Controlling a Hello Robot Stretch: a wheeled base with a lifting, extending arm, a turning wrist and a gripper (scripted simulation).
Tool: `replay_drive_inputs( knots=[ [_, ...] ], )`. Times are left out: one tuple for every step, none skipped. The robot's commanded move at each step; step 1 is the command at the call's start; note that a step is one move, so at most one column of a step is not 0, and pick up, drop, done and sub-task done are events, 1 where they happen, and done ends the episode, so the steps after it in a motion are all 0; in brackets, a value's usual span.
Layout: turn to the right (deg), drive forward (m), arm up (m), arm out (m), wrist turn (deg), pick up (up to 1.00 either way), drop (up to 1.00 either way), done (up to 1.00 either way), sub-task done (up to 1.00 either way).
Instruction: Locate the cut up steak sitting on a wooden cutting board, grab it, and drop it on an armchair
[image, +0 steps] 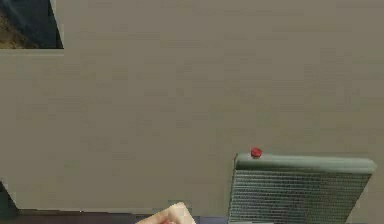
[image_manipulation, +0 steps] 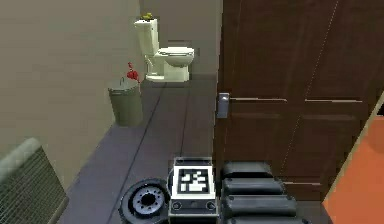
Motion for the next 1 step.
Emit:
replay_drive_inputs(
  knots=[
    [-30.0,0.0,0.0,0.0,0.0,0.0,0.0,0.0,0.0]
  ],
)
